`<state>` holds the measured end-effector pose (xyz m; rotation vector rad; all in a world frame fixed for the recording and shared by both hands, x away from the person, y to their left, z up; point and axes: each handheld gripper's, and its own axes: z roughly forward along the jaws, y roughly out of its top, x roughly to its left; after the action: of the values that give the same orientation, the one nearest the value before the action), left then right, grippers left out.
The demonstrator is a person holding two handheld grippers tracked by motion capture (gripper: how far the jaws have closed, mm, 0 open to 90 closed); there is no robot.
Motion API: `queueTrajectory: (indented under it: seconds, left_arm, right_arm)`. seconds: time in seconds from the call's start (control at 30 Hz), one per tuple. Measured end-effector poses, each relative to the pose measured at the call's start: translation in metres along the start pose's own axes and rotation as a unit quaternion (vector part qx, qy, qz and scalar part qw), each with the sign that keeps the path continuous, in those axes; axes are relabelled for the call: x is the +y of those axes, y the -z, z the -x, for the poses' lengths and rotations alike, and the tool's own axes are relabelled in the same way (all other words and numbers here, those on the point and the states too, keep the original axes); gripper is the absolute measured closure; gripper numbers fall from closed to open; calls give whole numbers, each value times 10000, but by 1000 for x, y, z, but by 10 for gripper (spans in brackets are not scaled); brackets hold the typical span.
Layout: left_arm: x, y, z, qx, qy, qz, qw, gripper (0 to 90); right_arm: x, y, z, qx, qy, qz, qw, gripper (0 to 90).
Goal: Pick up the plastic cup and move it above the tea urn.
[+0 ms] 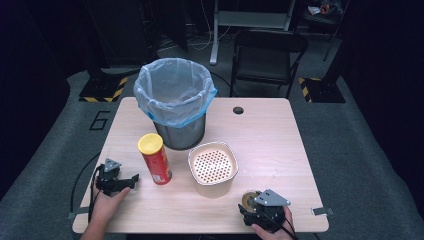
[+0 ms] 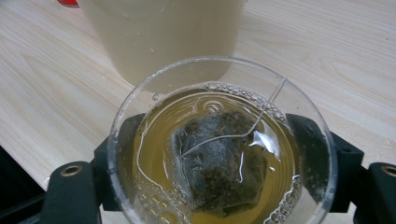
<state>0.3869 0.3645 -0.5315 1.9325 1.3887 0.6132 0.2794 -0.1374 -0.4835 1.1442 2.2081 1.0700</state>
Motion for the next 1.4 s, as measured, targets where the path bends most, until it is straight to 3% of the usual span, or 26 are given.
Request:
queueTrajectory:
  seconds: [0.07,0.3,0.47,0.63,0.8,1.03,1.17,1.4]
  left_arm:
    - [0,0,0,0,0,-1,10000,115]
    - [0,0,0,0,2,1,10000,114]
    - [0,0,0,-1,0,-1,10000,115]
    - [0,0,0,0,-1,-1,10000,115]
    - [0,0,0,0,-1,-1,10000,115]
    - [0,0,0,-3,0,0,10000,115]
    - [0,0,0,-14,-9,-34,10000,114]
    - [1,0,0,-22,-17,-39,10000,115]
  right_arm:
    - [0,1,3,49,97,-13,9999,241]
    - [0,3,13,-12,22,-128,9999,236]
    - [1,3,18,50,188,-117,9997,260]
    - [4,4,29,50,188,-169,9997,264]
    - [13,2,47,24,302,-143,9994,264]
    - [31,-6,86,-168,67,66,9998,264]
    - [39,-14,111,-314,-192,180,9992,264]
    - [45,-33,137,-626,-306,111,9975,264]
